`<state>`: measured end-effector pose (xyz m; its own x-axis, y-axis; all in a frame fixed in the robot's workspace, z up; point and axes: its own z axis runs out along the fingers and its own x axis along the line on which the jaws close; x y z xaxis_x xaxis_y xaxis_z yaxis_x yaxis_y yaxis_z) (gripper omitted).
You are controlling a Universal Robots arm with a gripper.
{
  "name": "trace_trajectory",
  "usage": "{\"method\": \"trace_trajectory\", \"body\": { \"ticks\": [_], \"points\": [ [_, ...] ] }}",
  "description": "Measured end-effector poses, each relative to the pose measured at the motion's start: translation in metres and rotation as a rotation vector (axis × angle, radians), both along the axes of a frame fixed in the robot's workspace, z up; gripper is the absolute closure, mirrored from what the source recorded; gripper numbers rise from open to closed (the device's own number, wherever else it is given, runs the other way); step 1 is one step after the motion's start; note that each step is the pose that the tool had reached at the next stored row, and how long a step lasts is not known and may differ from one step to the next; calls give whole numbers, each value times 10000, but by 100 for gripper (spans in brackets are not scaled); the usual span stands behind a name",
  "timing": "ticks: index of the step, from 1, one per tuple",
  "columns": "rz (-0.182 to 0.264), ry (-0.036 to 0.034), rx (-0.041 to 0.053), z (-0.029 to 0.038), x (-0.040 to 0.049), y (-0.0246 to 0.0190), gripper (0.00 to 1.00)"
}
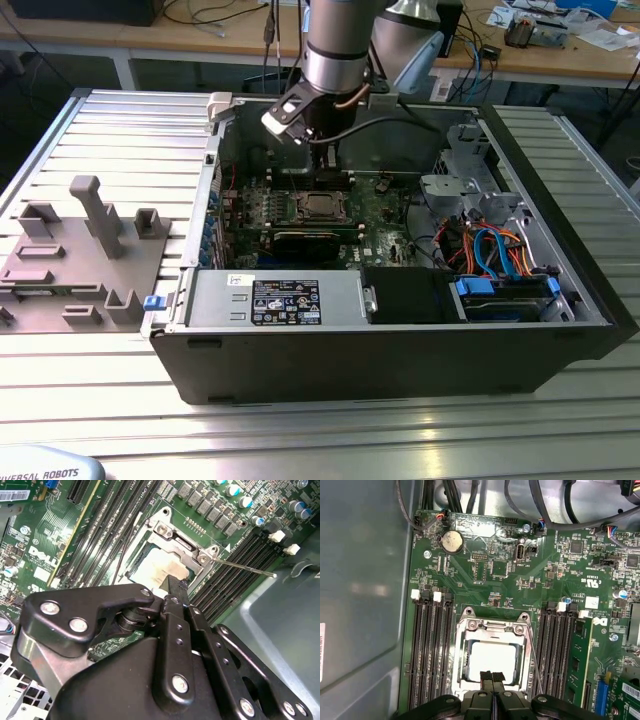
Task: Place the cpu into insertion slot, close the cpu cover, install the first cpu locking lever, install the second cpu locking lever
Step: 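Close the cpu cover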
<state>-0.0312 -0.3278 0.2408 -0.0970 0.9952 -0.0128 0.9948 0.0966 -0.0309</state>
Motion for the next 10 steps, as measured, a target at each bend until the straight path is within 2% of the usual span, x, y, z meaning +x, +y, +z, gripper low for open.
{"method": "trace_trajectory", "body": {
  "ticks": [10],
  "points": [
    [0,0,5,40,0,0,89]
  ]
}}
